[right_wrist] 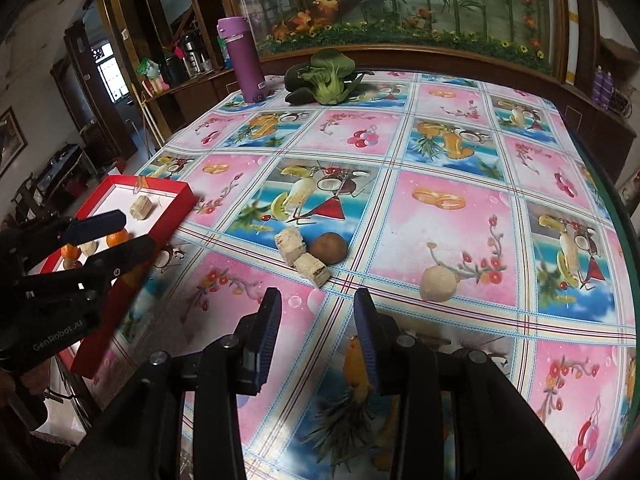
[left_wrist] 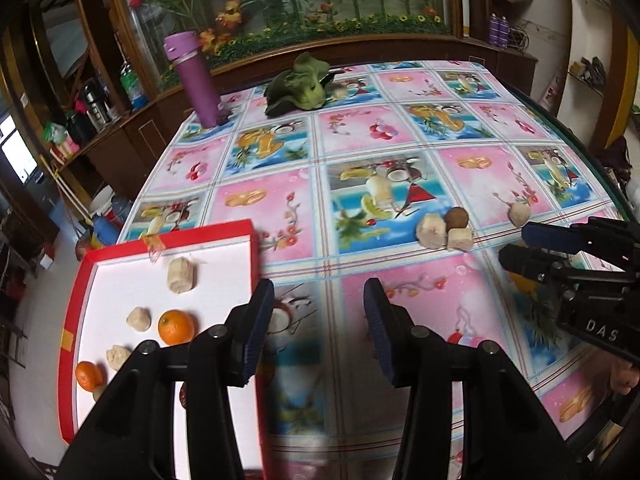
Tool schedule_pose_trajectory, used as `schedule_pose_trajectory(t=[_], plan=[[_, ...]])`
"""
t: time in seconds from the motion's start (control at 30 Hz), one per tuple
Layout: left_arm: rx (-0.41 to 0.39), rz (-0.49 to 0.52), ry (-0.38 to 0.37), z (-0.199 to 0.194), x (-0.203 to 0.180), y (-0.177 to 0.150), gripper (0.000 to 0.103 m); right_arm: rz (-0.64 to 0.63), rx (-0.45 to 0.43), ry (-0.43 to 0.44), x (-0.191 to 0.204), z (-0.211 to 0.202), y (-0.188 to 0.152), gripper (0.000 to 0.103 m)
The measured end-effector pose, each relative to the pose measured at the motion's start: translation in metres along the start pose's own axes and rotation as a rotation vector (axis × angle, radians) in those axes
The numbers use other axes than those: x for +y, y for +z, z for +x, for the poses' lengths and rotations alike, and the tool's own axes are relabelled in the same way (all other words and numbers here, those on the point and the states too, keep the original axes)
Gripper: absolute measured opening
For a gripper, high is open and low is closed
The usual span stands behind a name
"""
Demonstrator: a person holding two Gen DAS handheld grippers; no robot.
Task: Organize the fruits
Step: 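Move both open tools back toward the beige yam chunks on the cloth, then grasp a beige yam chunk with the right tool while the left grasps another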
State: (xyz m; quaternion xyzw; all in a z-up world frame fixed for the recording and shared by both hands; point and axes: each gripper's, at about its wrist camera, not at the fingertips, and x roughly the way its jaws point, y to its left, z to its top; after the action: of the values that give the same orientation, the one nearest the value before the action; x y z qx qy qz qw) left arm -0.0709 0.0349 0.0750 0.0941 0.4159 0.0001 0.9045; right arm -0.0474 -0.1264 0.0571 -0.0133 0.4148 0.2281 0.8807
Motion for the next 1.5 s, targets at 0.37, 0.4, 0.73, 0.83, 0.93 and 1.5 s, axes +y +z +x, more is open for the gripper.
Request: schedule_pose_trajectory(t=[0.37, 0.4, 0.73, 0.83, 0.93, 1.5], plan=[[0.009, 0.016, -0.003, 0.009, -0.014, 0.013, 0.049, -0.003, 0.014, 0.012, -0.008, 0.006, 0.004, 0.037], [0.010, 0.016, -0.004, 0.010, -0.015, 0.015, 0.049, -0.005, 0.017, 0.013, -0.008, 0.007, 0.004, 0.037], [0.017, 0.013, -0.010, 0.021, -0.016, 0.021, 0.049, -0.016, 0.038, 0.028, -0.007, 0.016, 0.009, 0.037], [0.021, 0.011, -0.012, 0.023, -0.016, 0.021, 0.049, -0.017, 0.044, 0.035, -0.006, 0.019, 0.009, 0.037], [0.021, 0.010, -0.012, 0.024, -0.015, 0.022, 0.049, -0.016, 0.050, 0.043, -0.005, 0.023, 0.010, 0.037], [0.078, -0.038, -0.004, 0.051, 0.005, 0.021, 0.049, -0.020, 0.094, 0.051, 0.004, 0.051, 0.015, 0.037]])
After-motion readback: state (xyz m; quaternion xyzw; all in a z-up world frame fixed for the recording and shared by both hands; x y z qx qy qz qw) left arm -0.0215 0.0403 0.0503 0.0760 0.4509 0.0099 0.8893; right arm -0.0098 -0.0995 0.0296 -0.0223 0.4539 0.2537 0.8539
